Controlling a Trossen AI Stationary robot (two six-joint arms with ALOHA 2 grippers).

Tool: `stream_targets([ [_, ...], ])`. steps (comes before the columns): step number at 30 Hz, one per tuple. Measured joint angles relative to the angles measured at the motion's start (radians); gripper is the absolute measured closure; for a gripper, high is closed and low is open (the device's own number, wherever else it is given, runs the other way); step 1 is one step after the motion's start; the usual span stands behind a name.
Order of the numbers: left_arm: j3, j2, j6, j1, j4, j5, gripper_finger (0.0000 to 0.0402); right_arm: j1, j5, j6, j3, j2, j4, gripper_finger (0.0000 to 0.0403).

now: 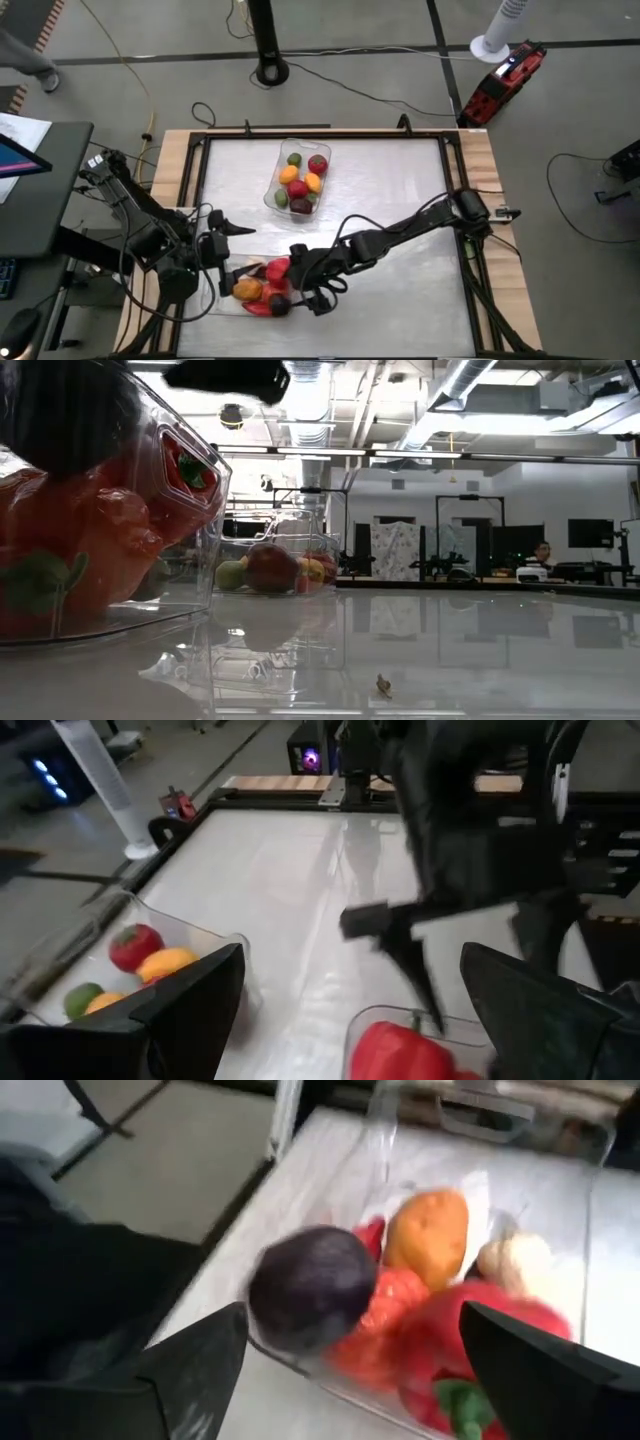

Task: Sort produce into baskets
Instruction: Return to Home Position

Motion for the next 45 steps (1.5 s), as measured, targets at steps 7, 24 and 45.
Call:
stream_targets([
  [7, -0.055, -0.032, -0.006, -0.052, -0.007, -0.09, 0.0042, 0.036, 0.171, -0.008, -0.117, -0.169, -0.039, 0.0027],
  [24, -0.507, -0.412, 0.157, -0.062, 0.414, -0.114, 0.0042, -0.004, 0.455, 0.088, -0.85, -0.679, 0.5, 0.0027],
  [45, -1.03, -0.963, 0.346, -0.049, 0.774, 0.043, 0.0042, -0.043, 0.656, 0.087, -1.264, -1.216, 0.586, 0.0027],
])
